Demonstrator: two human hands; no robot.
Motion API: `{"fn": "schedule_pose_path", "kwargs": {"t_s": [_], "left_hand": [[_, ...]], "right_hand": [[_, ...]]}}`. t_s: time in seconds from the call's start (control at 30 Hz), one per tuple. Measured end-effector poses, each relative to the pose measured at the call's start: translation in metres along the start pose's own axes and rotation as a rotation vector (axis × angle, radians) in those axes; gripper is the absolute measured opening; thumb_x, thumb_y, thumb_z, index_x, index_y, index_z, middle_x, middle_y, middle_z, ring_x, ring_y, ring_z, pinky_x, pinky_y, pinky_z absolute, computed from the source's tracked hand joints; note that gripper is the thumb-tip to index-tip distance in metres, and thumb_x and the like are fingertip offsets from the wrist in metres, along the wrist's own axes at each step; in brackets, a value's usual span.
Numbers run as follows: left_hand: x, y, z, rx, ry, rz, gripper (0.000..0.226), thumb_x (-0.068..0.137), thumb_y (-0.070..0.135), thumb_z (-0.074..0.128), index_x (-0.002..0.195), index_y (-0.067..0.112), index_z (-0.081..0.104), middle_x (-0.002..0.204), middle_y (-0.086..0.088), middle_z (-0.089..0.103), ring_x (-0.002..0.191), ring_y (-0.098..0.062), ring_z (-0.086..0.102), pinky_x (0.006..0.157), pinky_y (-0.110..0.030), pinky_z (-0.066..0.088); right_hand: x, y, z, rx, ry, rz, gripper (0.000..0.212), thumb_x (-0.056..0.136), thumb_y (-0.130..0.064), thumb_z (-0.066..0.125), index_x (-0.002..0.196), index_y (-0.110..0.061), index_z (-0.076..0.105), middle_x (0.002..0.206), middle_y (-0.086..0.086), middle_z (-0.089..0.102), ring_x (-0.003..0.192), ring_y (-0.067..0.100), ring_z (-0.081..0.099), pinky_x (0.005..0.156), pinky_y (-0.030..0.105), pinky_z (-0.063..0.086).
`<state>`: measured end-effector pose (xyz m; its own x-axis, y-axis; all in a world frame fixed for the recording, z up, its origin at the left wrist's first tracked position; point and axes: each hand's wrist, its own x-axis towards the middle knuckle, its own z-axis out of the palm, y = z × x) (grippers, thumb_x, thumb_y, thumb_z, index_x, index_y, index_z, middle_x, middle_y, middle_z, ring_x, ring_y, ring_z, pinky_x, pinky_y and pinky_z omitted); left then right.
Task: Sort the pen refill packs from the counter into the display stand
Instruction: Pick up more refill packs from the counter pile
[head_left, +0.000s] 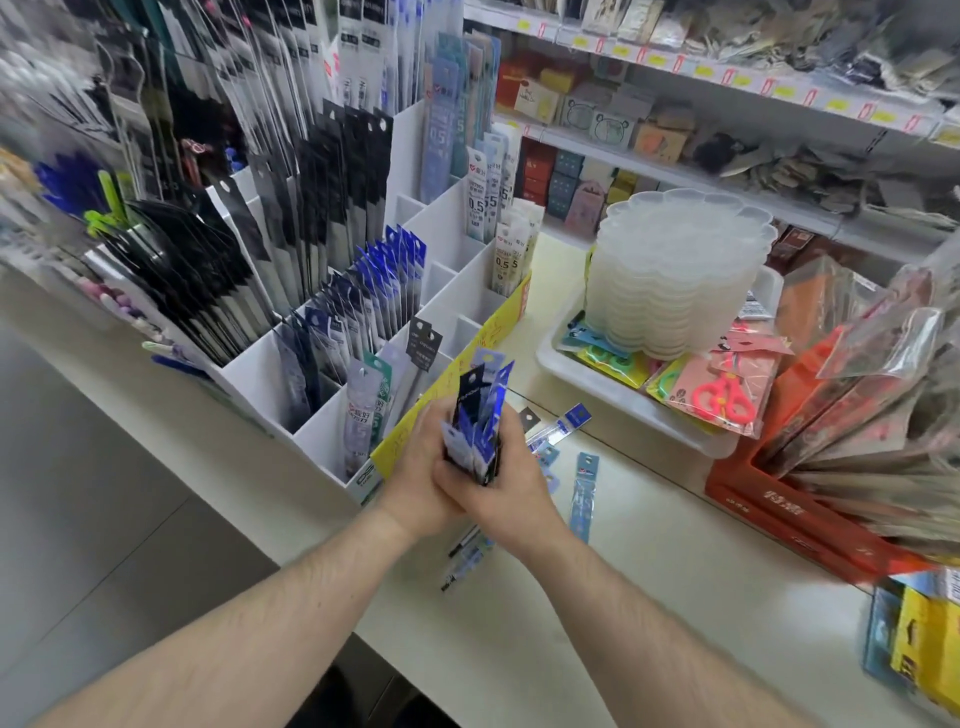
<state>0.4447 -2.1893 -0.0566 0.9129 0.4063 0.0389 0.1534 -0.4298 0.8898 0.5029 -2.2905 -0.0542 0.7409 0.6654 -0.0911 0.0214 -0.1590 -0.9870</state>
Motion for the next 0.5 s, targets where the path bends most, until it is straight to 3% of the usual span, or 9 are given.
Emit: {"fn": "schedule_pose_path", "kwargs": {"t_s": [0.03, 0.07, 0.13, 0.17, 0.2, 0.27, 0.33, 0.43, 0.5], "left_hand": [[-0.001, 0.006, 0.002, -0.128, 0.048, 0.02, 0.032, 0.086, 0.016, 0.061, 0.116, 0.016, 0.051, 0.108, -0.01, 0.05, 0.097, -0.023, 0.049, 0.08, -0.023, 0.049], [0.002, 0.005, 0.004, -0.089, 0.142, 0.056, 0.021, 0.096, 0.007, 0.047, 0.117, 0.008, 0.05, 0.104, -0.016, 0.048, 0.094, -0.026, 0.046, 0.076, -0.028, 0.048], [-0.001, 0.003, 0.004, -0.183, 0.183, 0.068, 0.022, 0.101, 0.0, 0.032, 0.111, 0.002, 0.051, 0.088, -0.018, 0.05, 0.083, -0.025, 0.054, 0.073, -0.032, 0.047], [-0.005, 0.002, 0.007, -0.24, 0.175, 0.091, 0.022, 0.102, 0.001, 0.031, 0.107, 0.002, 0.052, 0.083, -0.016, 0.052, 0.077, -0.022, 0.057, 0.072, -0.032, 0.047], [-0.006, 0.001, 0.009, -0.259, 0.198, 0.084, 0.023, 0.102, 0.001, 0.03, 0.103, 0.003, 0.053, 0.08, -0.013, 0.053, 0.074, -0.018, 0.058, 0.071, -0.031, 0.047], [-0.007, -0.001, 0.008, -0.324, 0.248, 0.029, 0.02, 0.098, 0.005, 0.034, 0.095, 0.009, 0.053, 0.078, -0.006, 0.05, 0.075, -0.014, 0.052, 0.07, -0.027, 0.046], [-0.012, 0.007, 0.001, -0.407, 0.259, -0.14, 0.009, 0.092, 0.017, 0.046, 0.097, 0.014, 0.052, 0.085, -0.007, 0.043, 0.081, -0.016, 0.046, 0.073, -0.03, 0.041], [-0.004, -0.007, 0.011, -0.38, 0.087, -0.178, 0.041, 0.07, 0.023, 0.071, 0.109, 0.018, 0.057, 0.097, -0.002, 0.053, 0.089, -0.009, 0.056, 0.079, -0.024, 0.047], [0.002, -0.003, 0.013, -0.295, 0.15, -0.249, 0.056, 0.062, 0.008, 0.078, 0.11, 0.03, 0.059, 0.097, 0.011, 0.062, 0.086, 0.007, 0.062, 0.078, -0.018, 0.053]], "right_hand": [[0.0, 0.003, 0.001, -0.014, -0.01, 0.01, 0.073, 0.069, -0.028, 0.077, 0.134, -0.036, 0.045, 0.116, -0.008, 0.067, 0.109, 0.005, 0.065, 0.098, 0.029, 0.049], [0.0, 0.005, 0.002, -0.026, -0.018, 0.022, 0.08, 0.068, -0.03, 0.077, 0.139, -0.035, 0.041, 0.119, -0.01, 0.065, 0.111, 0.004, 0.064, 0.098, 0.027, 0.048], [0.001, 0.007, 0.003, -0.061, -0.035, 0.061, 0.105, 0.066, -0.038, 0.079, 0.153, -0.031, 0.022, 0.127, -0.018, 0.06, 0.117, -0.001, 0.059, 0.102, 0.024, 0.045], [0.0, 0.006, 0.003, -0.069, -0.047, 0.079, 0.109, 0.067, -0.038, 0.081, 0.155, -0.031, 0.016, 0.125, -0.024, 0.059, 0.116, -0.004, 0.058, 0.1, 0.019, 0.045], [0.0, 0.006, 0.002, -0.065, -0.056, 0.087, 0.103, 0.07, -0.032, 0.082, 0.152, -0.032, 0.021, 0.117, -0.028, 0.06, 0.111, -0.006, 0.059, 0.094, 0.015, 0.045], [0.0, 0.008, 0.0, -0.062, -0.084, 0.079, 0.074, 0.074, -0.017, 0.082, 0.135, -0.034, 0.043, 0.103, -0.024, 0.064, 0.099, -0.006, 0.062, 0.081, 0.01, 0.045], [0.0, 0.003, -0.001, -0.038, -0.109, 0.083, 0.065, 0.072, -0.017, 0.08, 0.128, -0.03, 0.05, 0.106, -0.017, 0.065, 0.099, -0.004, 0.062, 0.08, 0.009, 0.043], [0.001, -0.006, -0.002, 0.063, -0.148, 0.097, 0.066, 0.069, -0.023, 0.073, 0.132, -0.022, 0.052, 0.112, -0.011, 0.068, 0.105, -0.001, 0.062, 0.088, 0.014, 0.045], [0.002, -0.015, -0.004, 0.185, -0.174, 0.092, 0.072, 0.072, -0.027, 0.069, 0.14, -0.018, 0.047, 0.121, -0.012, 0.067, 0.118, 0.003, 0.06, 0.1, 0.02, 0.044]]}}
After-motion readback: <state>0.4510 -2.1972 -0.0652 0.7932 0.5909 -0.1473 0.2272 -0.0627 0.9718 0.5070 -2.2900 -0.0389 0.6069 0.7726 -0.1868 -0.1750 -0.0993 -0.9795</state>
